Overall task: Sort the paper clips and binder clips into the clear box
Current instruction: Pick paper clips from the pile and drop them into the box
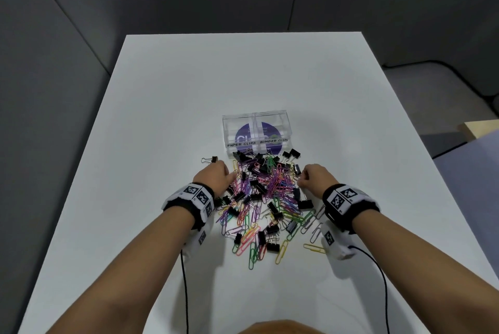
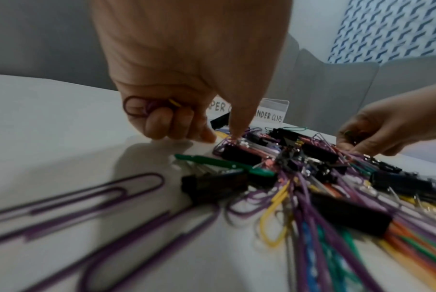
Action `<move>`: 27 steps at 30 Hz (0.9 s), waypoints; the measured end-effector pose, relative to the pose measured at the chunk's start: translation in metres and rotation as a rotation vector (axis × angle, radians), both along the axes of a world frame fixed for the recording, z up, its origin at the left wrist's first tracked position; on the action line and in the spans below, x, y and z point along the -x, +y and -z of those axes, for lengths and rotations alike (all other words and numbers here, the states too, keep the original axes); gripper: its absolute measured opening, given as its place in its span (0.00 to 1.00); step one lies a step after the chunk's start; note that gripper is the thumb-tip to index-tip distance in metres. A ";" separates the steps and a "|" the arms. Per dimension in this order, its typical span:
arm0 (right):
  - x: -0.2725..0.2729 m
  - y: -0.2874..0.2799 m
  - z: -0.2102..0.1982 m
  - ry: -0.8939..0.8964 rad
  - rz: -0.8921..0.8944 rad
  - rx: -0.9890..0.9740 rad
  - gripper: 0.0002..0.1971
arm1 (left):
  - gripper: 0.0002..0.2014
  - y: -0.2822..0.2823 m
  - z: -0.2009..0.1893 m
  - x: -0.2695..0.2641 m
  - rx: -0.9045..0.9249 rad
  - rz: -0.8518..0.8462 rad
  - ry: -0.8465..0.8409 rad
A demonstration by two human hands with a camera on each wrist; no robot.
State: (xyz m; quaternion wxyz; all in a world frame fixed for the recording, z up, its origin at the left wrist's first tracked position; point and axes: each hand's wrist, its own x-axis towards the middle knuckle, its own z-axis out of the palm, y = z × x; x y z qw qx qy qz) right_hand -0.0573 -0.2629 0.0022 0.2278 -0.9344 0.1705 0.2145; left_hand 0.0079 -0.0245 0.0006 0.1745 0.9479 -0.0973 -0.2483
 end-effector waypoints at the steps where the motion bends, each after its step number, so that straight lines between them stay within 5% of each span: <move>1: 0.001 -0.001 -0.001 -0.001 -0.012 -0.004 0.18 | 0.13 0.000 0.000 -0.001 -0.006 0.012 0.035; 11: -0.003 -0.013 -0.017 0.051 -0.045 0.071 0.03 | 0.08 -0.007 -0.002 0.003 0.017 0.127 0.111; 16: -0.005 -0.003 -0.012 -0.055 -0.147 0.068 0.20 | 0.06 -0.003 -0.005 0.004 0.085 0.099 0.057; 22: 0.001 0.004 -0.006 -0.059 -0.247 0.175 0.18 | 0.03 0.003 -0.009 0.001 0.114 0.062 0.105; 27: 0.008 -0.004 -0.006 -0.074 -0.223 0.183 0.15 | 0.15 0.007 -0.012 0.004 0.140 0.119 0.100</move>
